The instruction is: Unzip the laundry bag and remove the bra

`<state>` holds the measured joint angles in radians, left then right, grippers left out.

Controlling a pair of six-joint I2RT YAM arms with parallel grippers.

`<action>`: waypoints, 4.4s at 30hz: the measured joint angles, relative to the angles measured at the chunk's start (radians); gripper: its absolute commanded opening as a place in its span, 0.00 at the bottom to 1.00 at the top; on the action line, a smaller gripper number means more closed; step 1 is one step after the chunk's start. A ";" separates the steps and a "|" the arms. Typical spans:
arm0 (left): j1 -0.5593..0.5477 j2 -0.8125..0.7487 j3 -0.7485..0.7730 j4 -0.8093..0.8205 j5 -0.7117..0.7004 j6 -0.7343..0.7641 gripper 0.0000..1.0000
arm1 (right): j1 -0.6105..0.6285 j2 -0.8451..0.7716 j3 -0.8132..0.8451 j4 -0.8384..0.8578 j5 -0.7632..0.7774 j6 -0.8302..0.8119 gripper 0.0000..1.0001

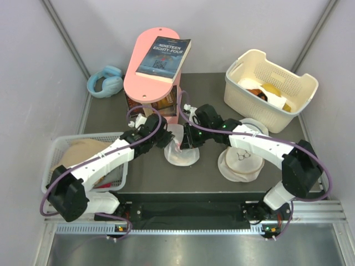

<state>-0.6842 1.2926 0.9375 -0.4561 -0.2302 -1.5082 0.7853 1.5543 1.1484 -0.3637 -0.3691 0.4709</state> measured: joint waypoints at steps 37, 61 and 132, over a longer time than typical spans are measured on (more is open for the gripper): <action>-0.030 -0.122 -0.077 0.036 -0.063 0.149 0.00 | -0.090 -0.058 -0.068 -0.031 0.019 0.003 0.00; -0.023 -0.158 0.003 -0.028 0.084 0.351 0.83 | -0.002 -0.011 0.012 -0.008 -0.067 -0.021 0.00; -0.030 -0.310 -0.176 -0.109 -0.072 0.246 0.34 | 0.028 0.005 0.023 -0.137 -0.120 -0.140 0.00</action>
<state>-0.7139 0.9829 0.7616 -0.5652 -0.3023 -1.2617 0.8131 1.5597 1.1717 -0.5011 -0.4892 0.3313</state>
